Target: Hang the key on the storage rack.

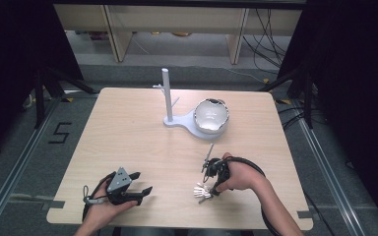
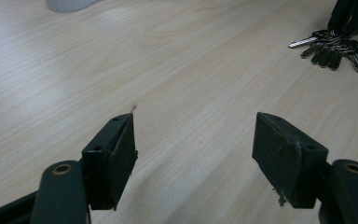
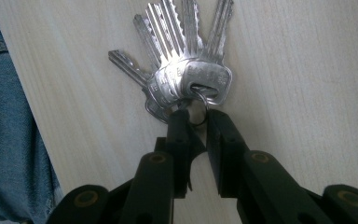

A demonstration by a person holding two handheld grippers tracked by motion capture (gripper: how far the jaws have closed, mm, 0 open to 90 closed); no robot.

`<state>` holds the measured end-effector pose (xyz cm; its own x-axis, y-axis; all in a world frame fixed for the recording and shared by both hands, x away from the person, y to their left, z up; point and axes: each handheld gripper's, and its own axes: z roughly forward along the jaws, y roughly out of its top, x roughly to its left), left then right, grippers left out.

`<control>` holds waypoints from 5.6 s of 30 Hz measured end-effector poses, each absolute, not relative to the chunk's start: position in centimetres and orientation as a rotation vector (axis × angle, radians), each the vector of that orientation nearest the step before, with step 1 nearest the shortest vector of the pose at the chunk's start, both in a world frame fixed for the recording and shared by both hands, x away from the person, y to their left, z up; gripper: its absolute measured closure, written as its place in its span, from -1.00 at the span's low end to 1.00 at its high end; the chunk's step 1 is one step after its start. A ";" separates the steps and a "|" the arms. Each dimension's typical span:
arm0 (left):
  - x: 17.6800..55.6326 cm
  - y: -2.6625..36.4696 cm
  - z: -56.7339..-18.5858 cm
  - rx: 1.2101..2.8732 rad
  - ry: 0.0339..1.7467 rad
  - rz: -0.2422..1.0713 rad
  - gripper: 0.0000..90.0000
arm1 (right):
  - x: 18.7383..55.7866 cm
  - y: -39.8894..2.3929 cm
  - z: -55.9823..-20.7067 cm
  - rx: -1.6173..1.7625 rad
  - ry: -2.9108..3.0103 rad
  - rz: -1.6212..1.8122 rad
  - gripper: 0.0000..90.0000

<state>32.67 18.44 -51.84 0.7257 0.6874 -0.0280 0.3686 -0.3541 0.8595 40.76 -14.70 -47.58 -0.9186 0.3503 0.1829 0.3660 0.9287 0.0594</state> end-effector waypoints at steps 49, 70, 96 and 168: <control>32.5 18.3 -52.1 1.983 0.805 0.414 -0.35 | 41.0 -9.6 -47.5 -0.592 -2.995 -0.206 1.00; 32.5 18.4 -52.3 1.988 0.814 0.401 -0.35 | 37.7 -10.3 -47.8 -0.306 -2.901 -0.069 1.00; 32.4 18.5 -52.3 1.981 0.820 0.405 -0.35 | 37.0 -12.8 -47.2 -1.214 -2.758 -0.030 0.14; 32.4 18.6 -52.3 1.991 0.825 0.409 -0.35 | 36.6 -12.8 -47.6 -1.312 -2.795 0.153 0.80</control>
<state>32.35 18.57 -52.30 0.7212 0.6917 -0.0376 0.3888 -0.3591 0.8485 36.60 -12.84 -47.63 -0.6385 0.7696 0.0033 0.7646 0.6349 -0.1109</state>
